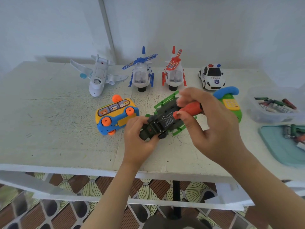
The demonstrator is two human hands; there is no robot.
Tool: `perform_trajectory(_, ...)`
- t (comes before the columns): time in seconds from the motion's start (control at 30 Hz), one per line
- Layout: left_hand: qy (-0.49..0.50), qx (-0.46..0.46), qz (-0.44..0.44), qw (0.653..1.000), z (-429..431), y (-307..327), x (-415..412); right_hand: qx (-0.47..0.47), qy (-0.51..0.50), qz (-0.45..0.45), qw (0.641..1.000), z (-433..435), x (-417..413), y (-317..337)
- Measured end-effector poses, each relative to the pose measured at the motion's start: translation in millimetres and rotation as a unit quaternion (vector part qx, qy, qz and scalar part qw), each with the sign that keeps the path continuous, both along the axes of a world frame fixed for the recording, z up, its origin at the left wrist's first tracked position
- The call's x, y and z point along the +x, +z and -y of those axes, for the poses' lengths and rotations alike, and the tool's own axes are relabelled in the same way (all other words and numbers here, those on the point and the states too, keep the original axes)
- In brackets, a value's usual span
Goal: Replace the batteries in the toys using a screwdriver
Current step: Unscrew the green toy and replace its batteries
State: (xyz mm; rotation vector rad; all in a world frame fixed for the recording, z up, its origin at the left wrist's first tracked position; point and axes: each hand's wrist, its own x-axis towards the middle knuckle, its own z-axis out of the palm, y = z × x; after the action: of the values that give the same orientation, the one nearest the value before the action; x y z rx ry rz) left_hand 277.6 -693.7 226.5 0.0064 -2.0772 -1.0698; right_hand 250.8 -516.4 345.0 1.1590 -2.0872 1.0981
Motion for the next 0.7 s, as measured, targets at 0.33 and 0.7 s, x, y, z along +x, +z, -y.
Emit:
perform_trajectory(0.33,-0.011,0.0,0.0,1.0,-0.5,0.7,1.8,-0.092,0.011,0.057,0.994,10.4,1.1,7.1)
perform_trajectory(0.7,-0.024,0.009,0.0,1.0,-0.2,0.7,2.9,-0.137,0.02,0.042,0.99,19.5,0.0,15.0)
